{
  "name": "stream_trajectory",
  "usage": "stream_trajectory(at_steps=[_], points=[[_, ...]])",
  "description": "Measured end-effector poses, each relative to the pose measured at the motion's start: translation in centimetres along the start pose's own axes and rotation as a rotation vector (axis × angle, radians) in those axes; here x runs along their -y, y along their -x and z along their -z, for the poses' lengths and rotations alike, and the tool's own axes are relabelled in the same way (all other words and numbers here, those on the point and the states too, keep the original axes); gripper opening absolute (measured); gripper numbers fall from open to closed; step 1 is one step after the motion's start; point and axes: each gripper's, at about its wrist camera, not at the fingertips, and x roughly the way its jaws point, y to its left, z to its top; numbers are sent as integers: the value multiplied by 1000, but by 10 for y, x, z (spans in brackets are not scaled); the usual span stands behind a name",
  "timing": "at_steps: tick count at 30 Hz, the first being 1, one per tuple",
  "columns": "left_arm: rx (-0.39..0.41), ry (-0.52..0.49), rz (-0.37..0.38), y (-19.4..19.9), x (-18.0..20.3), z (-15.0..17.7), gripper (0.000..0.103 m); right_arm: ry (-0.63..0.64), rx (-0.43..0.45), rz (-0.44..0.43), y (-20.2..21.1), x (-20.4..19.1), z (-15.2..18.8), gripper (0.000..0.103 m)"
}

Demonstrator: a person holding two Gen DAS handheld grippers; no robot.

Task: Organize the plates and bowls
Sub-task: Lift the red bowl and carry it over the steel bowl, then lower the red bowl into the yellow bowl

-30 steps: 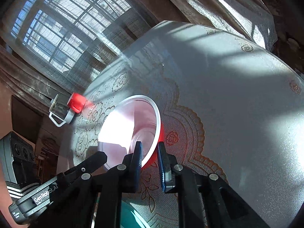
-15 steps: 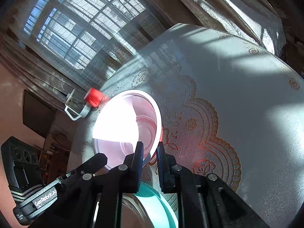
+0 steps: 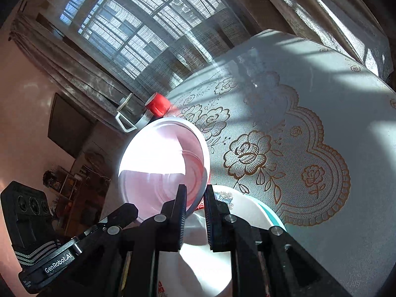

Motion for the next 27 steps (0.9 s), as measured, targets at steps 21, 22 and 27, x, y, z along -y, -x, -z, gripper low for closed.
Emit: stream_trajectory(at_steps=[21, 22, 27], points=[[56, 106, -51, 91, -74, 61, 16, 124, -139, -87, -25, -80, 75, 14], [61, 111, -52, 96, -77, 64, 16, 131, -145, -91, -26, -84, 78, 14], [77, 149, -64, 117, -95, 76, 16, 163, -177, -124, -32, -106, 95, 14]])
